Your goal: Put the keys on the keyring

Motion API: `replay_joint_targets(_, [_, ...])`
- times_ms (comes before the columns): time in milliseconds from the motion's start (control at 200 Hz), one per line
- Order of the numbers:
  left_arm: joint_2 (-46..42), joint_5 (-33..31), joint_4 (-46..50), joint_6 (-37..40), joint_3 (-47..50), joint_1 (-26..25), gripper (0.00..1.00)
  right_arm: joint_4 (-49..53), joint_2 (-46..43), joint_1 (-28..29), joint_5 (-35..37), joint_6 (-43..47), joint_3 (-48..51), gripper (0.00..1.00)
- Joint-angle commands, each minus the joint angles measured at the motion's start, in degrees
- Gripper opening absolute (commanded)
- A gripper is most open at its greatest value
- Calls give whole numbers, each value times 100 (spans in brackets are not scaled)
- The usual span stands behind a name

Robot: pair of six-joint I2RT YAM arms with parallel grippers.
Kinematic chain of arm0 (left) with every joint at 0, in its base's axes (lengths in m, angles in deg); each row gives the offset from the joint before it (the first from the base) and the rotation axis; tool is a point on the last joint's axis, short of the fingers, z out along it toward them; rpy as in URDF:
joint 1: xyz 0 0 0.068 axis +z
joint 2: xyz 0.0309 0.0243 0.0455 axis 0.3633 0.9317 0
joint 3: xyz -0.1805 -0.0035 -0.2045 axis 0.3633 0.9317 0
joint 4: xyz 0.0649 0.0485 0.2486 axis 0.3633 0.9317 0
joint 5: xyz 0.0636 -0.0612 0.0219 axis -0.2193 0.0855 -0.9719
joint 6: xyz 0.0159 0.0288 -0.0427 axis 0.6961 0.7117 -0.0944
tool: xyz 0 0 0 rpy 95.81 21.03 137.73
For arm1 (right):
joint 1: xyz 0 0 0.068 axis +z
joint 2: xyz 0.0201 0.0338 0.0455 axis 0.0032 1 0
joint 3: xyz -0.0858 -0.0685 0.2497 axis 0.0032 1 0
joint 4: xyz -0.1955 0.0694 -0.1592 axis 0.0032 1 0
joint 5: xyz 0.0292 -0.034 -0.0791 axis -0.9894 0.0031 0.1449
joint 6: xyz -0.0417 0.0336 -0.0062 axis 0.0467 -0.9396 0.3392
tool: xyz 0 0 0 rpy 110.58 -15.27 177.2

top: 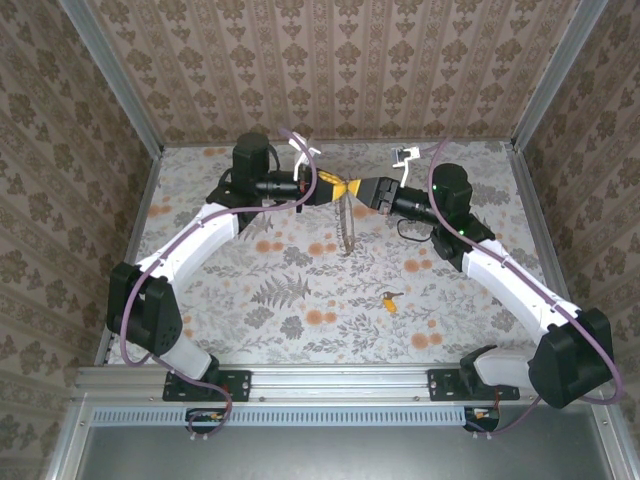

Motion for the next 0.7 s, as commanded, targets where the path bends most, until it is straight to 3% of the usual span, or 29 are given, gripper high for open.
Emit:
replay_joint_targets(0, [15,345,-100,-3,-272,-85,0,-43,85,-43,-16,101,-162,33])
replay_joint_targets(695, [193,590,-143,-125,-458,-137,0,-492,77,-51,-907,222,-103,27])
